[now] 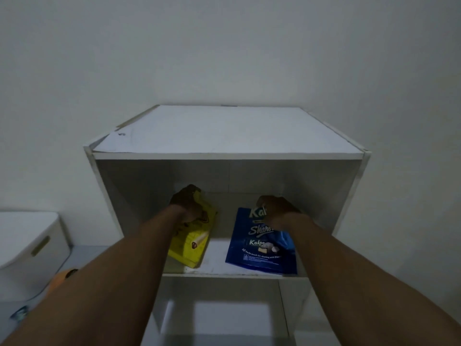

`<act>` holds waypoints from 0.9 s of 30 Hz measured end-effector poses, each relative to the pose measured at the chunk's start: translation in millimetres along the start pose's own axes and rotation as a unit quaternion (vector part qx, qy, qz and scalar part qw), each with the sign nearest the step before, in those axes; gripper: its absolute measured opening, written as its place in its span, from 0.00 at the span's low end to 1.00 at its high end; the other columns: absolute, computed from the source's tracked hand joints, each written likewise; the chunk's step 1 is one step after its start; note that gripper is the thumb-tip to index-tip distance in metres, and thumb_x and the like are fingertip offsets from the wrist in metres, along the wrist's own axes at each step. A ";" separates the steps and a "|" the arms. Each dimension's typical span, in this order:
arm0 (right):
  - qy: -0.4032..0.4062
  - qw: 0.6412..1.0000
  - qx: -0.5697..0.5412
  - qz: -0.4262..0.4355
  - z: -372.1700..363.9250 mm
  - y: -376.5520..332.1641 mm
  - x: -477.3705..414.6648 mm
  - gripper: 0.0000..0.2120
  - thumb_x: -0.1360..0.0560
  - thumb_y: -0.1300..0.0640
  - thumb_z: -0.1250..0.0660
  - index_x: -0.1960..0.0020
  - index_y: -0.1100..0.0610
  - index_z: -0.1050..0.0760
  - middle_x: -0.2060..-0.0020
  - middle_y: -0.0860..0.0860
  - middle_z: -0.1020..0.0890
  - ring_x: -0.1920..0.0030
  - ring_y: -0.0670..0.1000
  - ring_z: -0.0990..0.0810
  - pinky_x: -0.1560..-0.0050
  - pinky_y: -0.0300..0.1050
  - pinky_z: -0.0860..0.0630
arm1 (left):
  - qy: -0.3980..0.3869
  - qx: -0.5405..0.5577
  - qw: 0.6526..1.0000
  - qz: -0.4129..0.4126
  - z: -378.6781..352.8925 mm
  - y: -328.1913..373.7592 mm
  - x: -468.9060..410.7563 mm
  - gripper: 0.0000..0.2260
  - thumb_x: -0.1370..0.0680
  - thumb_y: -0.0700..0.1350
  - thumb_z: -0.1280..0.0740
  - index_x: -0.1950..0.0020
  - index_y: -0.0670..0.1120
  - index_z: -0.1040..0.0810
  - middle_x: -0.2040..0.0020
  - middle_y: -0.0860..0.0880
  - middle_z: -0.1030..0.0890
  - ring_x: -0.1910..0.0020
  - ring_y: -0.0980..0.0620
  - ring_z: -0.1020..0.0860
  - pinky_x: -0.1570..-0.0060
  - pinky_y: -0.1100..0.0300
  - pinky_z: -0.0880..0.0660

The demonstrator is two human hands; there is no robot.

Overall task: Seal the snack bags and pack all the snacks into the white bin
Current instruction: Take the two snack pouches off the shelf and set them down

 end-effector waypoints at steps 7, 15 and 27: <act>0.043 0.999 -0.017 0.010 35.4 -24.3 43.0 0.25 0.23 0.62 0.35 0.27 0.49 0.30 0.32 0.53 0.26 0.39 0.54 0.23 0.42 0.44 0.22 | 0.051 0.000 0.997 -0.053 40.9 19.5 30.7 0.17 0.33 0.40 0.22 0.50 0.50 0.26 0.42 0.43 0.20 0.47 0.47 0.22 0.54 0.59 0.26; 0.168 0.986 -0.007 0.006 67.5 -65.3 142.1 0.23 0.24 0.64 0.35 0.31 0.47 0.25 0.41 0.54 0.18 0.46 0.54 0.18 0.49 0.44 0.20 | 0.035 -0.014 0.984 -0.171 71.5 39.5 93.8 0.24 0.32 0.40 0.23 0.38 0.49 0.23 0.41 0.45 0.20 0.47 0.48 0.21 0.52 0.61 0.26; 0.300 0.946 -0.053 -0.107 77.1 -81.9 351.5 0.24 0.22 0.65 0.38 0.29 0.48 0.27 0.40 0.55 0.18 0.51 0.52 0.19 0.57 0.40 0.24 | -0.044 0.019 0.942 -0.332 75.8 75.6 229.5 0.27 0.29 0.37 0.25 0.31 0.46 0.24 0.38 0.44 0.20 0.40 0.46 0.21 0.49 0.63 0.28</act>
Point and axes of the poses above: each hand's wrist, its own x-axis away from the middle knuckle, its own z-axis out of the back of the hand, y = z × x, the point moved 7 cm from there along -x, towards the middle knuckle
